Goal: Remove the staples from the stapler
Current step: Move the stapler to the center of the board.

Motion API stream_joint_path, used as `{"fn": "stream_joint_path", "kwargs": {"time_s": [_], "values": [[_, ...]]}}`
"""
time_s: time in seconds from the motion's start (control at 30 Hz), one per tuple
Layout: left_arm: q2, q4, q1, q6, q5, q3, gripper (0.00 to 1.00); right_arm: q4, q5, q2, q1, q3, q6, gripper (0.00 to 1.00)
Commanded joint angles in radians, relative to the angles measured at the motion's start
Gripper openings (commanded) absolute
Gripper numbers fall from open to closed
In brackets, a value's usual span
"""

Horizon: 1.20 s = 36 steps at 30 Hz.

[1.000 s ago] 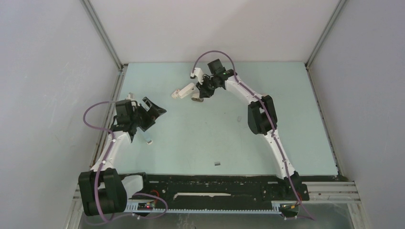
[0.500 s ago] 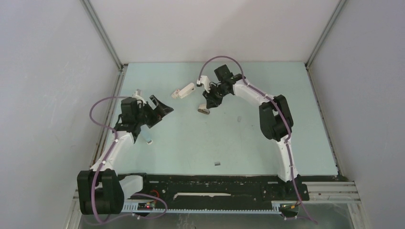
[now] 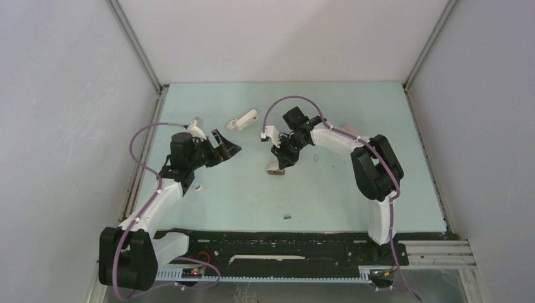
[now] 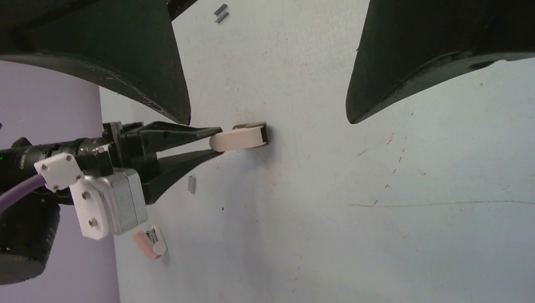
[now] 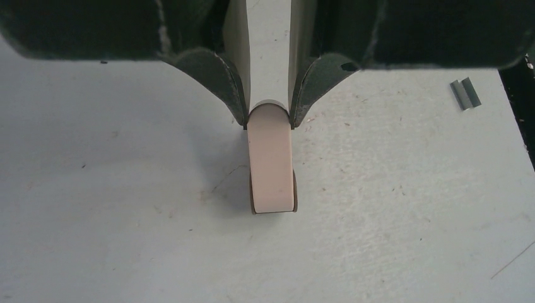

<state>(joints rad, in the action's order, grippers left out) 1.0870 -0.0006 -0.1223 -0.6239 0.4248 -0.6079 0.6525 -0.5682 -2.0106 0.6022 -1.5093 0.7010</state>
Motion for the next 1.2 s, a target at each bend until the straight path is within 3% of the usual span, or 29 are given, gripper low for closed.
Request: {"fn": "stream_joint_path", "kwargs": {"time_s": [0.0, 0.17, 0.4, 0.63, 0.77, 1.0, 1.17], "values": [[-0.059, 0.063, -0.003, 0.030, -0.050, 0.039, 0.98, -0.029, 0.049, 0.091, 0.034, 0.055, 0.001, 0.15], [-0.090, 0.067, -0.002, 0.029, -0.064, 0.049, 0.98, -0.021, 0.081, 0.094, 0.054, 0.064, -0.016, 0.24], [-0.134, 0.065, -0.001, 0.026, -0.071, 0.064, 0.98, -0.001, 0.110, 0.109, 0.059, 0.067, -0.037, 0.60], [-0.208, 0.030, -0.001, 0.058, -0.130, 0.054, 0.98, 0.040, 0.103, 0.139, 0.046, 0.042, -0.051, 0.78], [-0.260, -0.032, 0.000, 0.077, -0.213, 0.032, 0.99, 0.092, 0.084, 0.159, 0.038, 0.015, -0.031, 0.84], [-0.373, -0.102, 0.014, 0.099, -0.376, 0.002, 1.00, 0.194, 0.043, 0.170, 0.038, -0.055, 0.070, 0.87], [-0.416, -0.112, 0.033, 0.096, -0.378, 0.009, 1.00, 0.282, 0.018, 0.130, 0.045, -0.133, 0.187, 0.87]]}}
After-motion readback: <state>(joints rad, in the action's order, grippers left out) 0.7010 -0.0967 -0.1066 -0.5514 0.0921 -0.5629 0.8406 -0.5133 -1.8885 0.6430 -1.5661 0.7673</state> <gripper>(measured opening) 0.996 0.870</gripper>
